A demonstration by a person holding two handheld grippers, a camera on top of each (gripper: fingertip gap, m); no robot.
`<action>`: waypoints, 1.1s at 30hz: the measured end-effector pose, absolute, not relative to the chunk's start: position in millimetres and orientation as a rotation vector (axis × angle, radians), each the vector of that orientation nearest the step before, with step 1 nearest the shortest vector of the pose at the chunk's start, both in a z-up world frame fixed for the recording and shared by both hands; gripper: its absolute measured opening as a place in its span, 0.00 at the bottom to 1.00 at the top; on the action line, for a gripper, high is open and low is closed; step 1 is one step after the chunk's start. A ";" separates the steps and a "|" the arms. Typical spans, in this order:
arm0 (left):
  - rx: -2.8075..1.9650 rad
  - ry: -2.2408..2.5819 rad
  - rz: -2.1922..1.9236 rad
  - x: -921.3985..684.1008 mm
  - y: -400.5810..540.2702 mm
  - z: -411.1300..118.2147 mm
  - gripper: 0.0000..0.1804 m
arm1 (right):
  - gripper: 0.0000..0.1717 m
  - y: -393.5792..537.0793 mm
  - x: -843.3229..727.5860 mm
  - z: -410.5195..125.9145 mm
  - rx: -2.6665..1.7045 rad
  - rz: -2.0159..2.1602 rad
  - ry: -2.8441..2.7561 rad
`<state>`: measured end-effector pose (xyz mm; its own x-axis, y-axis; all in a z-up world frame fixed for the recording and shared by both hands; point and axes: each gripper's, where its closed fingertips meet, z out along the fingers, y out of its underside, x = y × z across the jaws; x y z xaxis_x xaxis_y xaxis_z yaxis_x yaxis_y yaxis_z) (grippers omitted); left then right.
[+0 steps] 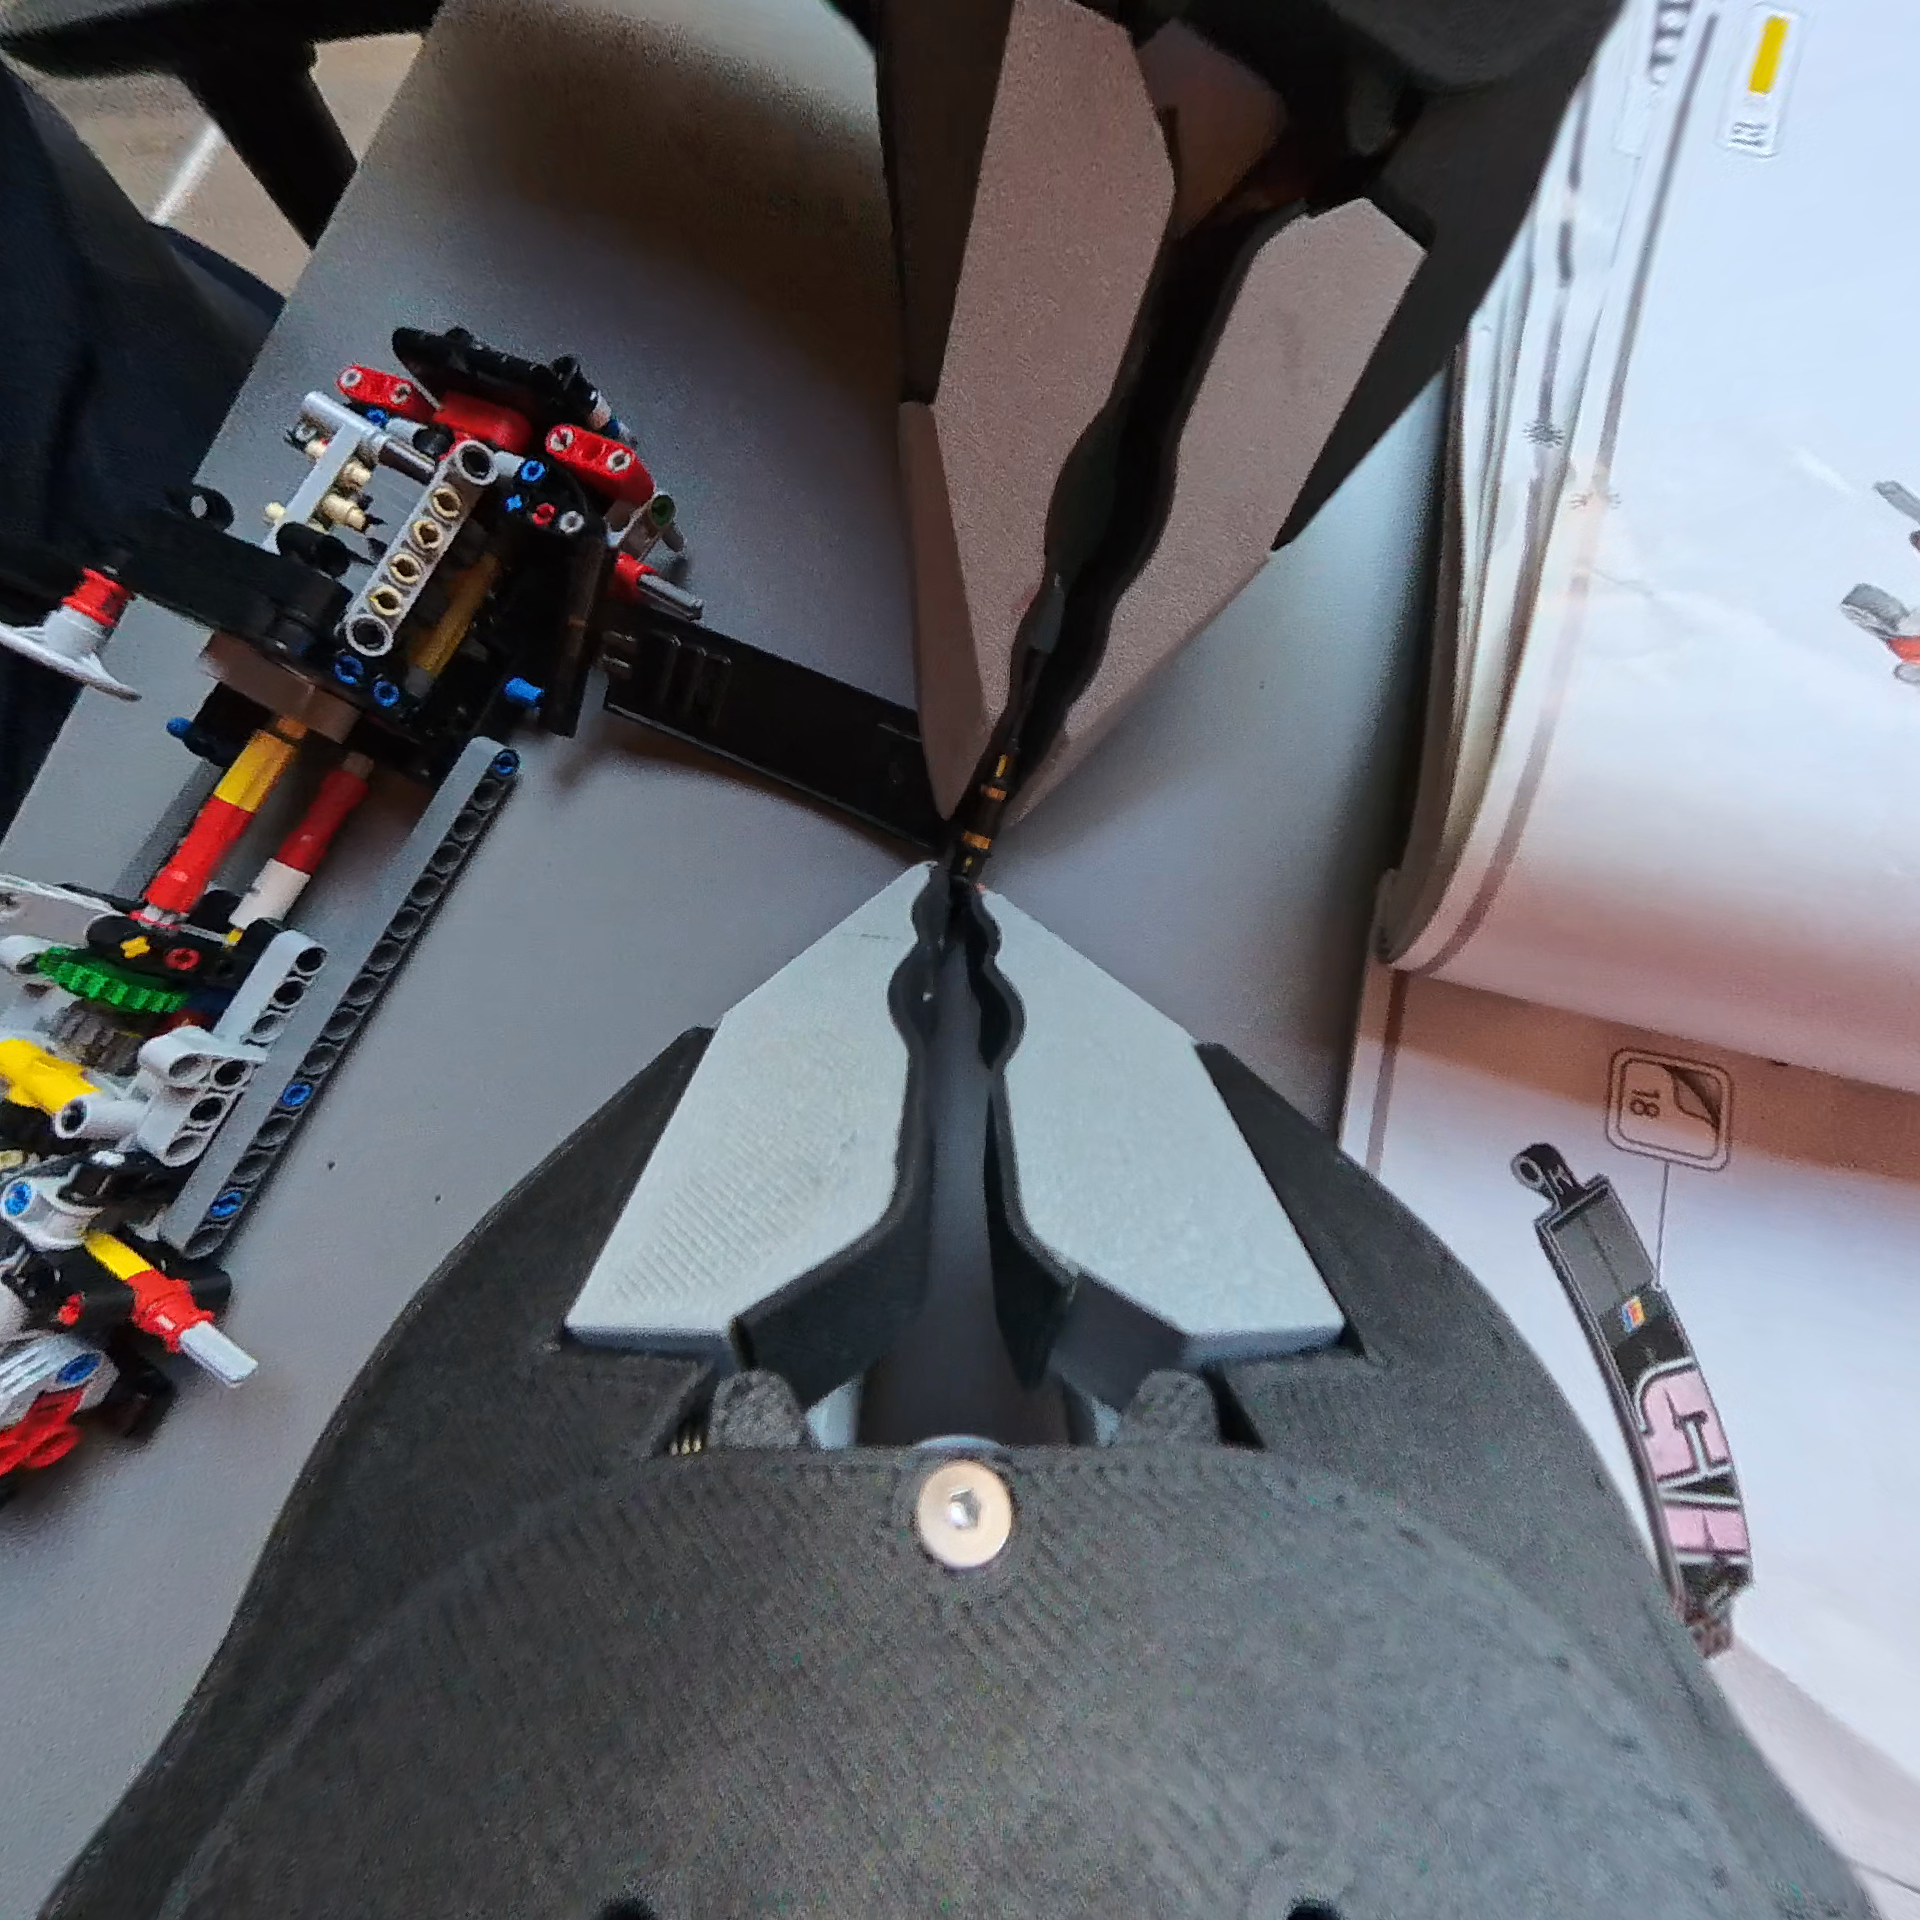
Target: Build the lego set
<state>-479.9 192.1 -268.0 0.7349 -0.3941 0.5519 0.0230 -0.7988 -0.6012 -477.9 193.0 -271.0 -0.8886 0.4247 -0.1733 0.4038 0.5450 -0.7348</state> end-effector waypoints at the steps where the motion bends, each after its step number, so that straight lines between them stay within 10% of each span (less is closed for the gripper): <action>1: -2.310 0.273 -0.909 -481.4 193.0 -266.2 0.02 | 0.01 194.1 -479.2 -269.8 -0.735 1.291 -2.716; 13: -1.954 0.543 -0.980 -459.2 175.7 -216.9 0.02 | 0.21 184.0 -448.5 -210.6 -0.551 1.718 -2.518; 33: -1.632 0.286 -0.771 -485.2 199.2 -171.5 0.02 | 0.14 215.2 -472.5 -168.3 -0.875 1.418 -2.007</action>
<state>-485.2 199.2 -171.5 0.7460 -0.5832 0.3215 0.2332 -0.2235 -0.9464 -472.5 215.2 -168.3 -0.6520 0.7565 0.0513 0.2042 0.2404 -0.9490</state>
